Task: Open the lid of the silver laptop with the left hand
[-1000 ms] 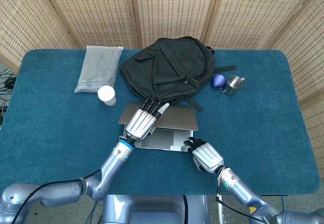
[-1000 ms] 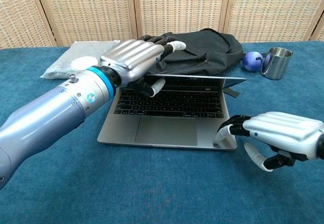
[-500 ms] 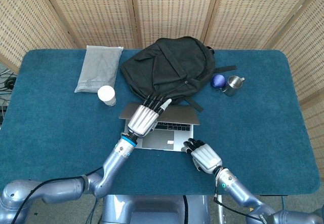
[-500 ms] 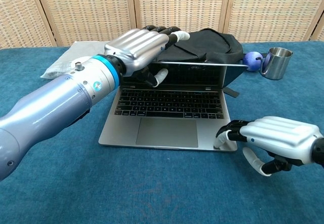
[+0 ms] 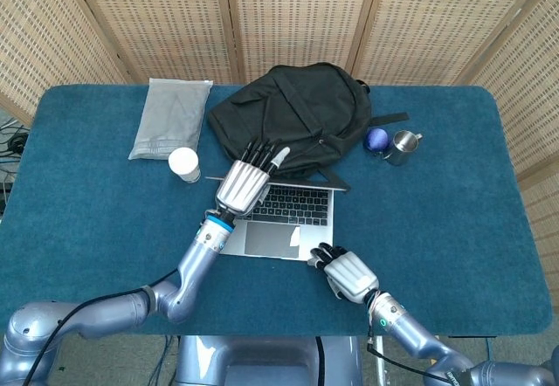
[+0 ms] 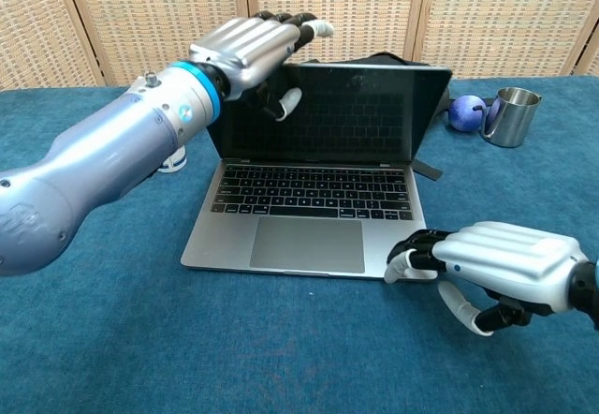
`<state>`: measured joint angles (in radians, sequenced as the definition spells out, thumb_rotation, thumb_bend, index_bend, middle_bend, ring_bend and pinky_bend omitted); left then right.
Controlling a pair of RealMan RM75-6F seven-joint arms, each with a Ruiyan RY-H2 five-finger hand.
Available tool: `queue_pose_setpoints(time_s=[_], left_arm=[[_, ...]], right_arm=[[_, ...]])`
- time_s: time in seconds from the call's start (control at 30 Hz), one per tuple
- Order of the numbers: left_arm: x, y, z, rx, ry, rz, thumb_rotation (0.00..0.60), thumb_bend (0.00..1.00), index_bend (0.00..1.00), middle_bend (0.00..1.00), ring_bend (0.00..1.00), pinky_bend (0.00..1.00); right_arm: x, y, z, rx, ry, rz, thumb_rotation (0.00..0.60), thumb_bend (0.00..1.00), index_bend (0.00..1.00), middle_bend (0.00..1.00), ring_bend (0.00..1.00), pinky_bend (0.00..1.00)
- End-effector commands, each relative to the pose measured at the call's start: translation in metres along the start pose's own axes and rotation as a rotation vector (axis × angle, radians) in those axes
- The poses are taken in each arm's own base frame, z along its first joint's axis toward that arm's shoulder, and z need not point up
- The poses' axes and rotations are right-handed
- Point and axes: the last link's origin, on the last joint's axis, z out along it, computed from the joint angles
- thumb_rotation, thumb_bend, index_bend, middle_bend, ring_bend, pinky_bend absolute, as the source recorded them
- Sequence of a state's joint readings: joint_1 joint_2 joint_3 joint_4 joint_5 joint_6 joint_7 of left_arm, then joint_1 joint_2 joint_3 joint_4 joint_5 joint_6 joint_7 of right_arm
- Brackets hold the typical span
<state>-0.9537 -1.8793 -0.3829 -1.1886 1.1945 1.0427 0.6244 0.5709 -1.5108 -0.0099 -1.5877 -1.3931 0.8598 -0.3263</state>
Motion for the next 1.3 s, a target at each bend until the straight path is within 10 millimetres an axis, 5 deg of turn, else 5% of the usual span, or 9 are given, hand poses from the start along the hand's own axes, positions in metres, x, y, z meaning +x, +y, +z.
queue_pose_setpoints(time_s=[0.03,1.3], left_arm=[[0.004,-0.005,0.014,0.027,0.01,-0.006,0.6,0.54,0.0,0.0,0.0,0.0],[0.025,-0.035,0.059,0.131,0.096,-0.012,0.6,0.54,0.0,0.0,0.0,0.0]], right_arm=[[0.0,0.0,0.001,0.003,-0.001,0.002,0.6,0.88,0.19,0.13,0.07,0.17],[0.008,-0.001,0.0,0.01,0.021,0.011,0.6,0.88,0.19,0.13,0.07,0.17]])
